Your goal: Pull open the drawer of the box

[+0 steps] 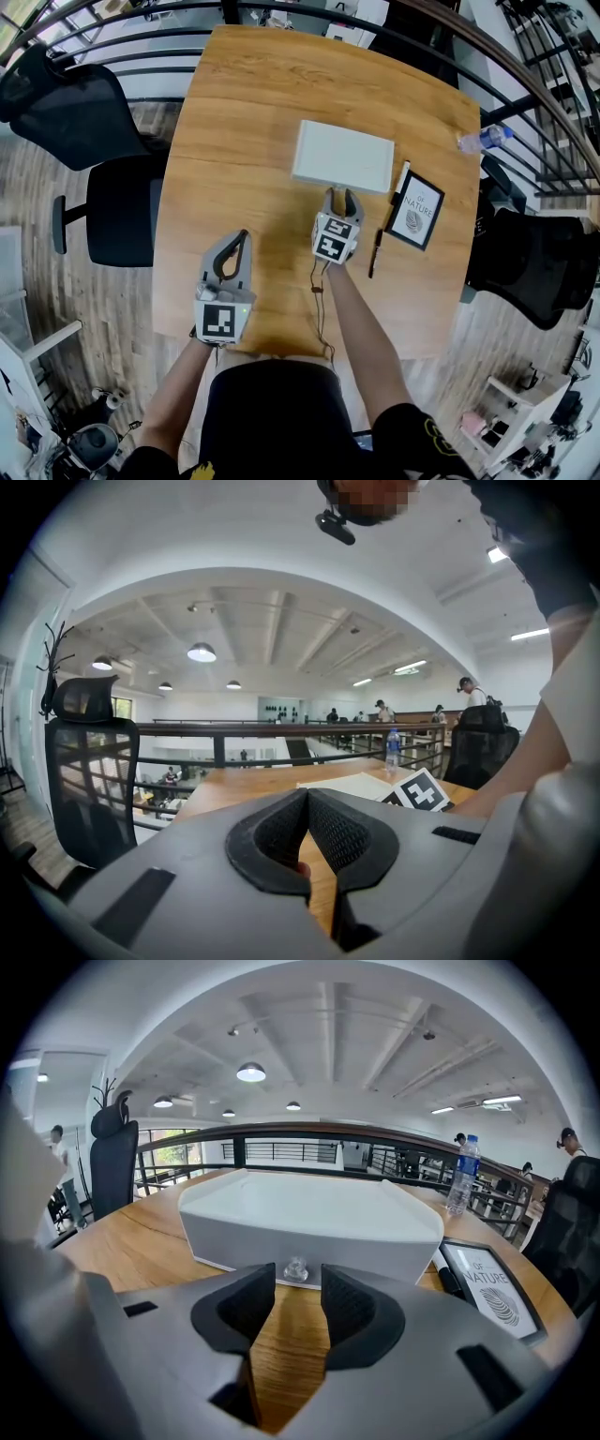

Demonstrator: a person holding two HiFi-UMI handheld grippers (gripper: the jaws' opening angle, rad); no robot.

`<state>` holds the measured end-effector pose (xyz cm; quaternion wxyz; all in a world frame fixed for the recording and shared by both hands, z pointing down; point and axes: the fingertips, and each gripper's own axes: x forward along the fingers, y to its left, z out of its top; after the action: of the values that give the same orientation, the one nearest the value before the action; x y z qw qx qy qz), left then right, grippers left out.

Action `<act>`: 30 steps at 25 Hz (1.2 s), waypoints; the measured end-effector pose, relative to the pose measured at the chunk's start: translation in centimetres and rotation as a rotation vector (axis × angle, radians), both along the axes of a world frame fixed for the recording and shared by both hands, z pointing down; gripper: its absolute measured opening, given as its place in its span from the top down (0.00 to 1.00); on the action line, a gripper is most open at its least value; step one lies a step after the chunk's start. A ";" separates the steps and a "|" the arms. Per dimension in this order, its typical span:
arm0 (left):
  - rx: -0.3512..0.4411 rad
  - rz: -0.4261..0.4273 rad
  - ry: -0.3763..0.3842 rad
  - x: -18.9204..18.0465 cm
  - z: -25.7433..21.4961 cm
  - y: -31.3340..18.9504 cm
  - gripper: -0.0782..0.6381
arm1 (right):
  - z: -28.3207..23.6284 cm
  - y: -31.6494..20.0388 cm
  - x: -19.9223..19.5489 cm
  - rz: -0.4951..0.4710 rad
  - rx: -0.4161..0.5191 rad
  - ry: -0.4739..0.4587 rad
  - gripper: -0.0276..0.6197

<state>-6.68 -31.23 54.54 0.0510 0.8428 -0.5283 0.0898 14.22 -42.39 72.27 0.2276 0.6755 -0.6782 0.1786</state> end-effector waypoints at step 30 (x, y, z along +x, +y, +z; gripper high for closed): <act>-0.017 -0.010 -0.001 0.1 0.4 0.9 0.88 | 0.2 -0.4 0.2 0.033 -0.027 0.044 0.85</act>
<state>-6.55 -30.37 54.97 0.0585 0.8396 -0.5318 0.0944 14.43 -42.77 72.47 0.2486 0.6872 -0.6593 0.1768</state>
